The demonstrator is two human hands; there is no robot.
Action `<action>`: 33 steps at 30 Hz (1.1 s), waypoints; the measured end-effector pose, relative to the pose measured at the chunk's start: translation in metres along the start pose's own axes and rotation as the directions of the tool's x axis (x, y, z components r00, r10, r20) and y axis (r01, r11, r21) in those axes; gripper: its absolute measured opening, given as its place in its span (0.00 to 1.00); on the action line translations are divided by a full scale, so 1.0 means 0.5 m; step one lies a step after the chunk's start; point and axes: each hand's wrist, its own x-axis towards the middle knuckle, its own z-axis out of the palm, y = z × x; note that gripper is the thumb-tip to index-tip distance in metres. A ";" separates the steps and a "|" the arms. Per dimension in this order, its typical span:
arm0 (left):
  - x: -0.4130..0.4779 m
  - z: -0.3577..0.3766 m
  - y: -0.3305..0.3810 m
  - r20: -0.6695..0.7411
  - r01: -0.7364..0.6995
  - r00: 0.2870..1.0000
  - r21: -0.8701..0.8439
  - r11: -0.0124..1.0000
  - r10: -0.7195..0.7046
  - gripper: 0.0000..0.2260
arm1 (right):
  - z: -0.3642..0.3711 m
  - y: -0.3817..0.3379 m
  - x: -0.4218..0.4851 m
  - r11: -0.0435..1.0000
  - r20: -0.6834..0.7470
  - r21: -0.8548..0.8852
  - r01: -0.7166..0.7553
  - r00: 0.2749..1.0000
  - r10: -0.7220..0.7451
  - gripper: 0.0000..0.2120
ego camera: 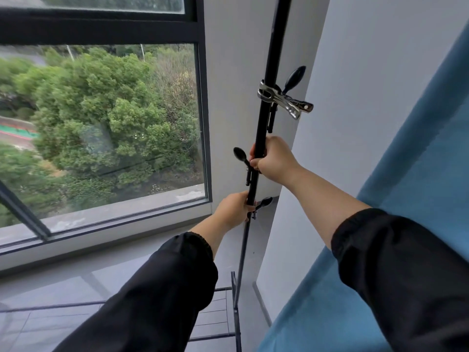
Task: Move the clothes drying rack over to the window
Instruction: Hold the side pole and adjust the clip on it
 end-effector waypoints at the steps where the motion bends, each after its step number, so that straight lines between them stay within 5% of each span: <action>1: 0.022 -0.014 0.000 0.009 -0.016 1.000 -0.020 1.000 0.016 0.07 | -0.001 0.002 0.025 1.000 0.003 0.015 -0.011 1.000 0.011 0.07; 8: 0.211 -0.087 0.005 0.128 -0.024 0.991 -0.052 0.998 0.031 0.11 | 0.005 0.026 0.199 0.993 -0.043 0.014 -0.119 0.992 0.119 0.11; 15: 0.274 -0.091 -0.031 0.080 0.099 0.993 -0.161 0.982 -0.087 0.10 | 0.049 0.065 0.249 0.979 -0.081 0.001 -0.204 0.976 0.204 0.08; 20: 0.295 -0.143 -0.014 0.044 0.060 0.998 -0.167 0.984 -0.054 0.11 | 0.045 0.071 0.276 0.961 -0.094 -0.098 -0.259 0.964 0.250 0.05; 23: 0.283 -0.179 0.009 -0.013 0.011 1.000 -0.179 0.984 -0.013 0.11 | 0.044 0.066 0.264 0.955 -0.146 -0.071 -0.287 0.950 0.275 0.04; 28: 0.224 -0.253 0.071 -0.230 -0.158 0.964 -0.099 0.982 0.132 0.12 | -0.023 0.029 0.230 0.865 -0.238 0.344 -0.365 0.857 0.456 0.11; 33: 0.166 -0.325 0.170 -0.383 -0.267 0.893 -0.024 0.963 0.238 0.14 | -0.115 -0.045 0.200 0.941 -0.418 0.229 -0.248 0.848 0.325 0.20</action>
